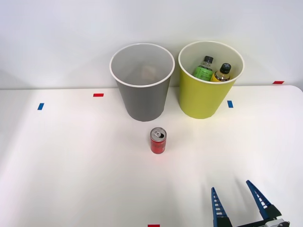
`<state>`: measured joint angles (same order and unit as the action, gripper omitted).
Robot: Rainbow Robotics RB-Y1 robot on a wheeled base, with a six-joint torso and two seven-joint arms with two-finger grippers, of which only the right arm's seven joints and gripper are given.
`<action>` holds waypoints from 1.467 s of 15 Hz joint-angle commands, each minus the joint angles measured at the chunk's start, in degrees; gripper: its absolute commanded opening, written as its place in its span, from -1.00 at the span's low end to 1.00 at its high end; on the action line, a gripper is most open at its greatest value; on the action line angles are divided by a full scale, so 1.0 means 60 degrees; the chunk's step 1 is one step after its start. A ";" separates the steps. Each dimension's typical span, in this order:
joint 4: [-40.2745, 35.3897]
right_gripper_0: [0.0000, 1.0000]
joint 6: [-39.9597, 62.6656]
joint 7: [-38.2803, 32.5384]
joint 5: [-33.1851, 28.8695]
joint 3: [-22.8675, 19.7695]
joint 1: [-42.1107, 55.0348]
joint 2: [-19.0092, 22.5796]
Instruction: Put cans in the gray bin, plastic bottles in the light green bin
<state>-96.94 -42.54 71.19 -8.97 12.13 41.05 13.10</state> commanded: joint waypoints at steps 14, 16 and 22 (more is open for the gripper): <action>0.0000 1.00 0.0001 0.0001 0.0000 0.0000 0.0000 0.0000; 0.0000 1.00 0.0001 0.0001 0.0000 0.0000 0.0000 0.0000; 0.0000 1.00 0.0001 0.0001 0.0000 0.0000 0.0000 0.0000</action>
<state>-96.94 -42.54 71.19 -8.97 12.13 41.05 13.10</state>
